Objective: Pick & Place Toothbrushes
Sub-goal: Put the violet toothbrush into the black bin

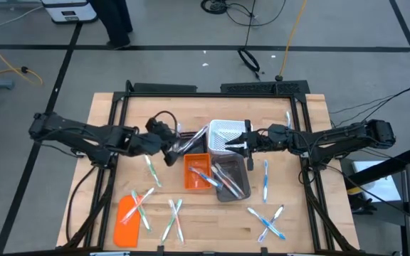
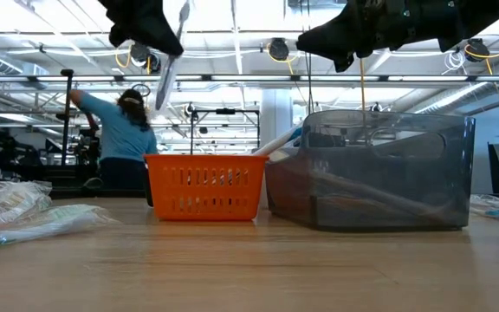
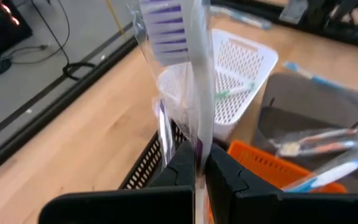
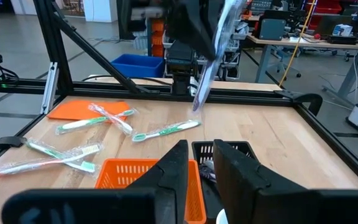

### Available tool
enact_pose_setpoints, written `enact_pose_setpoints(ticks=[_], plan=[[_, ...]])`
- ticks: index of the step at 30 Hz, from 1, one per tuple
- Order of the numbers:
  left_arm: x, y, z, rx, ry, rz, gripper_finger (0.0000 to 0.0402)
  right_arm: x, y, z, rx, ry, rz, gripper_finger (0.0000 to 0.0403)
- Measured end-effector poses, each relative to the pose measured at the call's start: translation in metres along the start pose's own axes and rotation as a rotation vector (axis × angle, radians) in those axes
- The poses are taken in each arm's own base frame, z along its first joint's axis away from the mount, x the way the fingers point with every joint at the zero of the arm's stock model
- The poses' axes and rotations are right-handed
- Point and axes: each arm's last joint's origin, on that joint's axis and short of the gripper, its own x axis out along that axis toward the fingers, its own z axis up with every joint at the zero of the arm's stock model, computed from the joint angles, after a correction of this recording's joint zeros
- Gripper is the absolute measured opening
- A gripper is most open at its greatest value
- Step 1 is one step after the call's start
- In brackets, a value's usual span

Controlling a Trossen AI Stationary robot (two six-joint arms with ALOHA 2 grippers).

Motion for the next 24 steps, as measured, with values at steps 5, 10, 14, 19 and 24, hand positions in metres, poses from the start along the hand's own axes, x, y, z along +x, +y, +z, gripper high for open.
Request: enact_pose_setpoints(ticks=[5, 10, 14, 19, 24], plan=[[0.013, -0.005, -0.003, 0.009, 0.023, 0.01, 0.0004, 0.0, 0.0, 0.0, 0.0, 0.0, 0.0, 0.0063], [0.031, -0.005, -0.008, 0.004, 0.086, 0.031, 0.0004, 0.0, 0.0, 0.0, 0.0, 0.0, 0.001, 0.0063], [0.044, -0.005, -0.01, -0.006, 0.125, 0.015, 0.0004, 0.0, 0.0, 0.0, -0.002, 0.0, 0.001, 0.0063], [0.055, -0.002, -0.01, 0.013, 0.137, 0.036, 0.0004, 0.0, 0.0, 0.0, -0.004, 0.0, 0.001, 0.0063], [0.067, 0.003, -0.01, 0.019, 0.159, 0.044, 0.0004, 0.0, 0.0, 0.0, -0.004, 0.0, 0.001, 0.0063]])
